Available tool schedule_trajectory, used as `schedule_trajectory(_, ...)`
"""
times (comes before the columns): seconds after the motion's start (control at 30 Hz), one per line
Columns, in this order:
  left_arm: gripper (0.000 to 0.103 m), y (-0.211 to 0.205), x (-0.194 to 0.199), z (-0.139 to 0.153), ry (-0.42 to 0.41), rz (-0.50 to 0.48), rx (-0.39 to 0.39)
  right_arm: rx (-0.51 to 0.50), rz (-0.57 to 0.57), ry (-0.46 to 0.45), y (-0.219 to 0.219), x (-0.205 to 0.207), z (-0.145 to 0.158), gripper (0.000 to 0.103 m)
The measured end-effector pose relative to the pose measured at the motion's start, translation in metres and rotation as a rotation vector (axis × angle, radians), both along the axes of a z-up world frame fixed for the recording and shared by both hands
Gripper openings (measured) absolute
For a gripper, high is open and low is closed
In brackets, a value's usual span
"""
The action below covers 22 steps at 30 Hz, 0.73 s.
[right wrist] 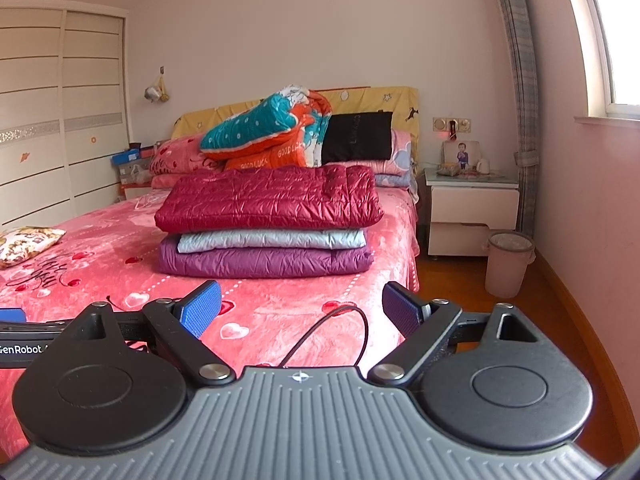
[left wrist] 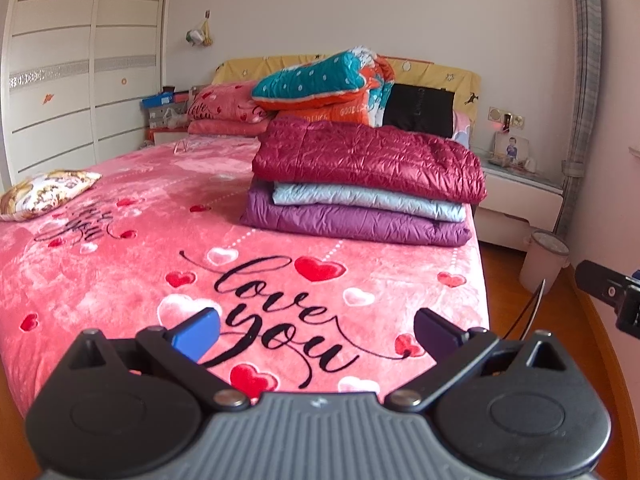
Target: Fold large clothes
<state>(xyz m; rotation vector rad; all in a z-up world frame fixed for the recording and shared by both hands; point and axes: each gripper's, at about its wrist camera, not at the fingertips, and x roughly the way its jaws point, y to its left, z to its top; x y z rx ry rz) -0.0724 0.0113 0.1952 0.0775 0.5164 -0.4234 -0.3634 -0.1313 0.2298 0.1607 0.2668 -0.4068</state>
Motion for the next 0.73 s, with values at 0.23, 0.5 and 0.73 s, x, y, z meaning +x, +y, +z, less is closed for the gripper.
schedule_trajectory(0.23, 0.102, -0.002, 0.014, -0.013, 0.021, 0.004, 0.007, 0.016, 0.006, 0.034, -0.01, 0.015, -0.013, 0.103)
schedule_trajectory(0.5, 0.102, -0.006, 0.029, -0.026, 0.041, 0.0, 0.003, 0.038, 0.0, 0.047, -0.02, 0.028, -0.027, 0.103)
schedule_trajectory(0.73, 0.102, -0.011, 0.05, -0.04, 0.046, 0.023, 0.045, 0.053, 0.01, 0.059, -0.028, 0.044, -0.039, 0.103)
